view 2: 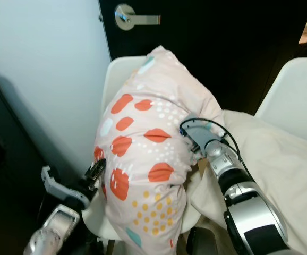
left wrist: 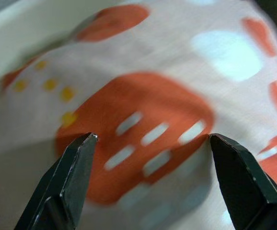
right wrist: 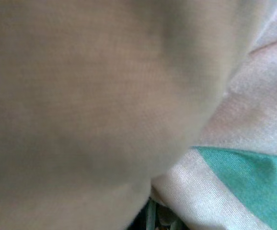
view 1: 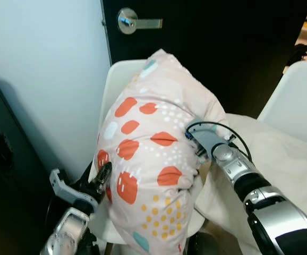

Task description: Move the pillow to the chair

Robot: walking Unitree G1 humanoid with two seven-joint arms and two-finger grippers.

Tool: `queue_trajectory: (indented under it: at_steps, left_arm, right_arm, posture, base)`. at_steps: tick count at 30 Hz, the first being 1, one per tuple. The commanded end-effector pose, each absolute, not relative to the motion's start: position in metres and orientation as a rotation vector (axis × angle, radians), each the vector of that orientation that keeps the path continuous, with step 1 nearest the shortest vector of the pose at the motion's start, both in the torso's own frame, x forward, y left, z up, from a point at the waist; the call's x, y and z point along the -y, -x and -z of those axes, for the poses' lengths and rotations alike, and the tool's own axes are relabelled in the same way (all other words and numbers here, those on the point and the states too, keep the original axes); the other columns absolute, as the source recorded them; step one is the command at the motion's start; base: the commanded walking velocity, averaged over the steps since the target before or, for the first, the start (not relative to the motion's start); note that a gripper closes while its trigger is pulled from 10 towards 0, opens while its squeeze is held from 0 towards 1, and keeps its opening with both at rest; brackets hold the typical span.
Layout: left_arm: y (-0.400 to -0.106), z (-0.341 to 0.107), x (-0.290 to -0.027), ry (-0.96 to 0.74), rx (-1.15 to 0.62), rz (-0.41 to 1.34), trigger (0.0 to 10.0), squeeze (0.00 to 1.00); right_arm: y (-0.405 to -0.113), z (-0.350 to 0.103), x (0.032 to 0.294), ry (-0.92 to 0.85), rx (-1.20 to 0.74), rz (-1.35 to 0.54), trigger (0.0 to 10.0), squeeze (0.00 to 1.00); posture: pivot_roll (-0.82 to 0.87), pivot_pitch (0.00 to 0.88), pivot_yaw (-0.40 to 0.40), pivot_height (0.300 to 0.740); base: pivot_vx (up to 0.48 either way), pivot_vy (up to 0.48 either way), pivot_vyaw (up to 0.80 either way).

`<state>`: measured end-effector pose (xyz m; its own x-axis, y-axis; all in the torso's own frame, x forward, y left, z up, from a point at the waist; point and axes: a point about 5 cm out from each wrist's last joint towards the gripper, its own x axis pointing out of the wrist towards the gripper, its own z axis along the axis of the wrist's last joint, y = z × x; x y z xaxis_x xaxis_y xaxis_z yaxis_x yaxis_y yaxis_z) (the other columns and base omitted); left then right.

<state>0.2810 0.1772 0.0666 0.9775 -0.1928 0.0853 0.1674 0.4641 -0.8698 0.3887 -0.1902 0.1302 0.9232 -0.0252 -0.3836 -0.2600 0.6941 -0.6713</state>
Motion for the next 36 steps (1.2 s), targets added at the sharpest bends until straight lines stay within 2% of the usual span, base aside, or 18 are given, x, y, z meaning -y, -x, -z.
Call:
queue_trajectory:
  at_steps: [1, 7, 12, 17, 18, 19, 20, 36]
  left_arm:
    - [-0.284, -0.063, -0.176, 1.092, -0.038, 0.259, 10.0, 0.0]
    - [-0.29, -0.061, -0.168, 1.116, -0.056, 0.328, 10.0, 0.0]
    - [-0.289, -0.049, -0.149, 1.124, -0.174, 0.418, 10.0, 0.0]
    - [-0.292, -0.041, -0.151, 1.089, -0.216, 0.361, 10.0, 0.0]
    - [-0.295, -0.041, -0.154, 1.083, -0.201, 0.342, 1.5, 0.0]
    - [-0.295, -0.041, -0.154, 1.083, -0.201, 0.342, 1.5, 0.0]
    - [-0.297, -0.045, -0.158, 1.083, -0.175, 0.334, 0.0, 0.0]
    - [-0.315, -0.074, -0.17, 1.109, -0.004, 0.329, 0.0, 0.0]
  right_arm:
    - [-0.389, -0.13, 0.182, 0.799, -0.375, -0.172, 10.0, 0.0]
    - [-0.39, -0.133, 0.186, 0.804, -0.371, -0.168, 10.0, 0.0]
    - [-0.39, -0.136, 0.19, 0.808, -0.367, -0.161, 10.0, 0.0]
    - [-0.392, -0.141, 0.189, 0.804, -0.354, -0.163, 10.0, 0.0]
    - [-0.393, -0.142, 0.187, 0.801, -0.347, -0.164, 10.0, 0.0]
    - [-0.393, -0.142, 0.187, 0.801, -0.347, -0.164, 10.0, 0.0]
    - [-0.393, -0.144, 0.186, 0.798, -0.34, -0.167, 10.0, 0.0]
    - [-0.394, -0.146, 0.181, 0.778, -0.324, -0.18, 10.0, 0.0]
  posture:
    - [0.1, 0.0, 0.0, 0.3]
    - [0.08, 0.0, -0.001, 0.3]
    - [0.06, 0.0, -0.008, 0.3]
    - [0.06, 0.0, -0.01, 0.3]
    - [0.07, 0.0, -0.011, 0.3]
    - [0.07, 0.0, -0.011, 0.3]
    - [0.07, 0.0, -0.011, 0.3]
    - [0.07, 0.0, -0.001, 0.3]
  base:
    - [0.0, 0.0, 0.0]
    - [0.0, 0.0, 0.0]
    - [0.0, 0.0, 0.0]
    - [0.0, 0.0, 0.0]
    - [0.0, 0.0, 0.0]
    - [0.0, 0.0, 0.0]
    - [0.0, 0.0, 0.0]
    - [0.0, 0.0, 0.0]
